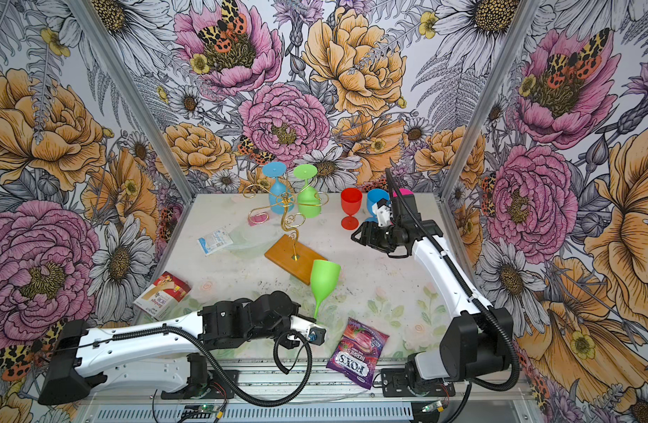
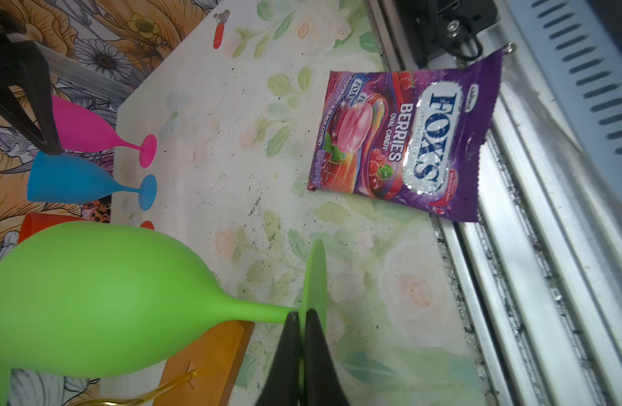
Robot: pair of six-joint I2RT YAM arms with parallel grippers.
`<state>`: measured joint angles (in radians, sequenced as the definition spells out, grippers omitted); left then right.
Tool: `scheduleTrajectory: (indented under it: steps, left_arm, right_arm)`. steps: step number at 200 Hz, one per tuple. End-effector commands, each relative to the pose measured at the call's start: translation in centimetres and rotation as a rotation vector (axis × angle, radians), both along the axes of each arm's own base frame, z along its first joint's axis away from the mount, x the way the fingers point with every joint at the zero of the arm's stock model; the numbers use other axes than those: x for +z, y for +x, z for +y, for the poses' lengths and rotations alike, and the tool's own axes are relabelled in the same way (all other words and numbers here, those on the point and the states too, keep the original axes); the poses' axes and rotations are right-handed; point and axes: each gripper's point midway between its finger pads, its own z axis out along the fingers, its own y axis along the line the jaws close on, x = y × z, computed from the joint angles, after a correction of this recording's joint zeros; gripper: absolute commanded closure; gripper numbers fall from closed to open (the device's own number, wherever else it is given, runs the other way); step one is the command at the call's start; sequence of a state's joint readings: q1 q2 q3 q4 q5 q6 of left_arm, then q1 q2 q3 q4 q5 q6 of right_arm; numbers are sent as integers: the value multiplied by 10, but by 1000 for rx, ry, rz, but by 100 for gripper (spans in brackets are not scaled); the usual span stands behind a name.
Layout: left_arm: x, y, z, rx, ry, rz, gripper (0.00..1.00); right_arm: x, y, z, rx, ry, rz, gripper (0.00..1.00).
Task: Take the wine glass off the wine glass rack
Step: Place the wine glass at the top-right of the table.
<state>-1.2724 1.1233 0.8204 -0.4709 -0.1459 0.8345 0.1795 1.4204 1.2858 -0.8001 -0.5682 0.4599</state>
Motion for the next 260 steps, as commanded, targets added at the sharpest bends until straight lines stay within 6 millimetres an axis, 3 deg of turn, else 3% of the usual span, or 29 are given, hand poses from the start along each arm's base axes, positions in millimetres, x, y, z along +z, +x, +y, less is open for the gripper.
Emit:
scheduleTrajectory:
  steps: [1,107,181,260]
  left_arm:
    - [7,25,6,9,45,-255,100]
    - [-23,58,29,4,198,-723,100]
    - [-36,61,42,-7,265,-795,100]
    - [-49,60,52,-30,331,-796,100]
  right_arm:
    - [3,-9,17,66,27,15,35]
    - [1,-28,54,204,54,50,38]
    - [6,-37,80,296,91,54,43]
    - [3,-39,84,317,95,62,50]
